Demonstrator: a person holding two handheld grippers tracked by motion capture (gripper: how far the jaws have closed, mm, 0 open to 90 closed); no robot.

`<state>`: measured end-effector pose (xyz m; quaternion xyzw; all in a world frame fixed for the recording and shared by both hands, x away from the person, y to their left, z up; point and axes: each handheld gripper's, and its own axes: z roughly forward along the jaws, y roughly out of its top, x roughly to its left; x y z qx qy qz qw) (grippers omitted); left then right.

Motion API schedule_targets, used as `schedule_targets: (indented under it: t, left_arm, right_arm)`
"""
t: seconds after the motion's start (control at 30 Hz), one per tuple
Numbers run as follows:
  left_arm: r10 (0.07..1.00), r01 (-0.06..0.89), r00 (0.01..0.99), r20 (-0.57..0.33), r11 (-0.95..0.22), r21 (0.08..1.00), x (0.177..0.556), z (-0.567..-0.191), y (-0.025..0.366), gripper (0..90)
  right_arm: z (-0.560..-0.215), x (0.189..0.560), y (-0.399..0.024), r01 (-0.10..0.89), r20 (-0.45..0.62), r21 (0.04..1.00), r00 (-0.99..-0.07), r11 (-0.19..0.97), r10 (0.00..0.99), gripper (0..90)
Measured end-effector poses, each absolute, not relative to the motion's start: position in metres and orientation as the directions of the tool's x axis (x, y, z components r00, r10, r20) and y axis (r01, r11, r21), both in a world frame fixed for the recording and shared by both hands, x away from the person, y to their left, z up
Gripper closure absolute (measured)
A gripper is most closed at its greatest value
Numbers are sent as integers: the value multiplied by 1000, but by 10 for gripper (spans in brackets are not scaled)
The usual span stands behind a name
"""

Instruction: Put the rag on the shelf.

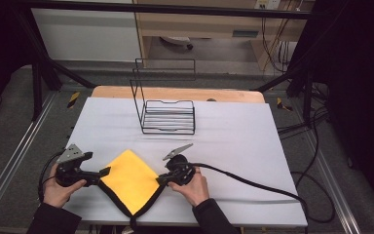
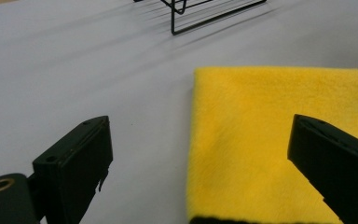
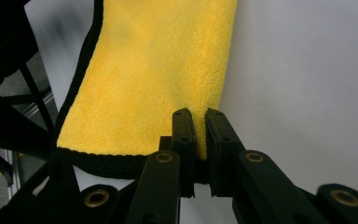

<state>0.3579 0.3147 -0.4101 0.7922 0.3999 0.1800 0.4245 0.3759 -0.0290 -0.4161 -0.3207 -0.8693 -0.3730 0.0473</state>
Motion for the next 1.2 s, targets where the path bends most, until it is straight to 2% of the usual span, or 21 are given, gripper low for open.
schedule_targets:
  t: [0.17, 0.33, 0.37, 0.4, 0.43, 0.47, 0.5, 0.53, 0.57, 0.6, 0.7, 0.73, 0.77, 0.83, 0.93, 1.03, 1.1, 1.17, 1.2]
  left_arm:
    - [782, 491, 621, -54, -335, 804, 359, -412, 309, 98]
    - [777, 521, 626, -74, -346, 780, 364, -418, 300, 202]
    - [777, 530, 625, -80, -347, 774, 366, -418, 297, 263]
    - [776, 538, 624, -93, -340, 772, 367, -419, 294, 263]
    - [772, 540, 627, -101, -338, 771, 368, -419, 291, 304]
    - [769, 547, 629, -114, -334, 767, 369, -419, 289, 406]
    - [764, 549, 634, -119, -336, 765, 369, -419, 286, 406]
    - [759, 554, 639, -127, -339, 760, 369, -420, 282, 455]
    - [752, 561, 646, -131, -352, 749, 369, -420, 279, 545]
    - [745, 567, 654, -131, -367, 738, 369, -421, 276, 545]
    - [740, 591, 659, -139, -394, 704, 366, -422, 269, 644]
    - [738, 601, 659, -148, -397, 694, 365, -423, 268, 714]
    - [734, 607, 660, -159, -397, 688, 365, -422, 268, 714]
    - [731, 620, 661, -171, -403, 673, 363, -422, 266, 794]
    - [731, 635, 657, -184, -404, 658, 362, -423, 265, 837]
    - [718, 647, 661, -217, -400, 649, 360, -423, 263, 845]
    - [721, 645, 662, -203, -411, 645, 358, -424, 261, 844]
    - [734, 636, 655, -179, -408, 655, 357, -426, 260, 821]
    - [743, 635, 649, -165, -409, 655, 357, -428, 261, 782]
  right_arm:
    - [-410, 374, -58, 608, 307, 605, -774, 515, 553, 833]
    - [-412, 371, -77, 619, 302, 601, -761, 505, 574, 830]
    - [-414, 371, -81, 617, 294, 601, -761, 507, 578, 828]
    - [-414, 371, -81, 617, 294, 601, -761, 507, 578, 828]
    - [-416, 371, -82, 614, 287, 605, -762, 507, 580, 828]
    - [-418, 372, -83, 607, 268, 605, -764, 515, 587, 826]
    - [-418, 372, -83, 607, 268, 605, -764, 515, 587, 826]
    - [-420, 373, -83, 607, 265, 606, -763, 514, 589, 826]
    - [-421, 375, -82, 601, 249, 608, -765, 519, 594, 826]
    - [-421, 375, -82, 601, 249, 608, -765, 519, 594, 826]
    - [-423, 380, -83, 597, 234, 608, -765, 524, 600, 827]
    - [-423, 383, -84, 593, 227, 610, -766, 526, 601, 827]
    - [-423, 383, -84, 593, 227, 610, -766, 526, 601, 827]
    - [-421, 386, -85, 587, 219, 616, -768, 525, 601, 827]
    - [-419, 389, -87, 583, 205, 621, -766, 525, 609, 827]
    - [-422, 394, -87, 573, 174, 626, -764, 529, 622, 824]
    - [-423, 396, -87, 572, 168, 625, -763, 532, 624, 821]
    - [-427, 398, -85, 577, 165, 622, -757, 529, 632, 811]
    - [-429, 399, -85, 572, 157, 627, -758, 529, 634, 802]
